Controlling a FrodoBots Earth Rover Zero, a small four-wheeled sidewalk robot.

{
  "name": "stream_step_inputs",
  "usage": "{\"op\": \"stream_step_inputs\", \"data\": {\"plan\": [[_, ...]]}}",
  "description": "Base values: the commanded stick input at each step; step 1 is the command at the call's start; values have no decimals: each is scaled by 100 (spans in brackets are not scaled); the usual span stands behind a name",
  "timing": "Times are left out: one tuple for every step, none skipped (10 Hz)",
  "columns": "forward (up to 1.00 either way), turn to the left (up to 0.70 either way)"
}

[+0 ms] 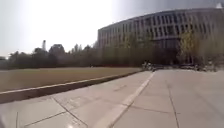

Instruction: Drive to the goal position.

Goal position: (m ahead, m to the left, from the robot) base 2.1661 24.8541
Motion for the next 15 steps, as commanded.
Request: {"op": "stream_step_inputs", "data": {"plan": [[-70,-35],[-70,-35],[-70,-35],[-70,-35],[-70,-35],[-70,-35],[-70,-35],[-70,-35],[-70,-35],[-70,-35],[-70,-35],[-70,-35],[-70,-35],[-70,-34],[-70,-33]]}}
